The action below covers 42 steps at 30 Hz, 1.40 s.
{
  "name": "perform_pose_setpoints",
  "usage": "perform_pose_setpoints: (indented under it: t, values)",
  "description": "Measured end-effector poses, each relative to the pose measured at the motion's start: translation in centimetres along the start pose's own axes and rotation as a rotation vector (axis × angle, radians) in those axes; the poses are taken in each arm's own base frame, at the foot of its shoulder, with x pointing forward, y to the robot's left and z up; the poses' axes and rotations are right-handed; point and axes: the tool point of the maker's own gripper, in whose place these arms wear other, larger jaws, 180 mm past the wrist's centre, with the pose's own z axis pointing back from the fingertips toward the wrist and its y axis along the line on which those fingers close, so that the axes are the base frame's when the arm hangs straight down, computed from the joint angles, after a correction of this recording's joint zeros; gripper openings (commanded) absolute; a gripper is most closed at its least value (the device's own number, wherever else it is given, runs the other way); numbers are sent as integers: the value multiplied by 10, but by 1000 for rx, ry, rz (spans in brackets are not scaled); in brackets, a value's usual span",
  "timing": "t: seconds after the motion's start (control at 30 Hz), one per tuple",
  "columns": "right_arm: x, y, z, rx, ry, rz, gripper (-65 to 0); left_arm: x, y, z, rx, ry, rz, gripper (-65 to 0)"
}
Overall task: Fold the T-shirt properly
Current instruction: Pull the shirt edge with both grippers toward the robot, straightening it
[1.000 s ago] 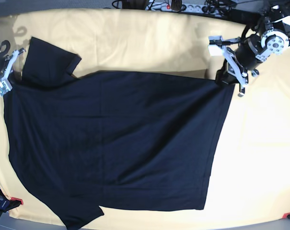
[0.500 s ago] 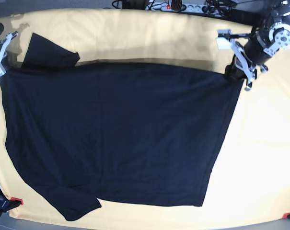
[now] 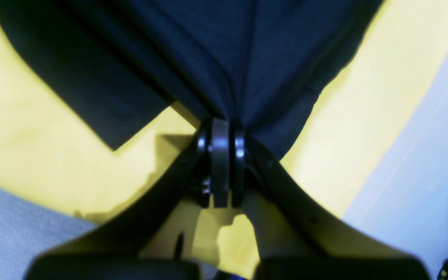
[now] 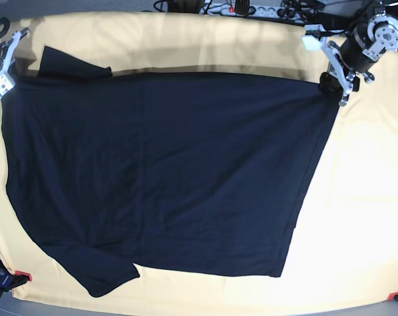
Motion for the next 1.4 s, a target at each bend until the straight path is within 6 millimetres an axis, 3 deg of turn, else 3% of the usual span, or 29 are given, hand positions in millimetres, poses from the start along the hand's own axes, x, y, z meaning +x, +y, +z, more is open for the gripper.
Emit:
perform_pose_setpoints:
  t: [0.33, 0.7, 0.93, 1.17, 1.4]
  values:
    - [-7, 11, 12, -11, 48, 54, -650, -5, 0, 0, 0, 30, 3, -650]
    - [-14, 5, 22, -89, 100, 80, -650, 11, -36, 10, -69, 9, -70, -650]
    - [-27, -10, 26, -177, 170, 41, -650, 20, -52, 17, -95, -8, -109, -650]
    - [-42, -5, 30, -177, 227, 14, -650, 27, -62, 22, -113, -28, -122, -650]
    - [-56, -2, 35, -213, 268, 11, -650, 28, -60, 21, -98, -29, -137, -650]
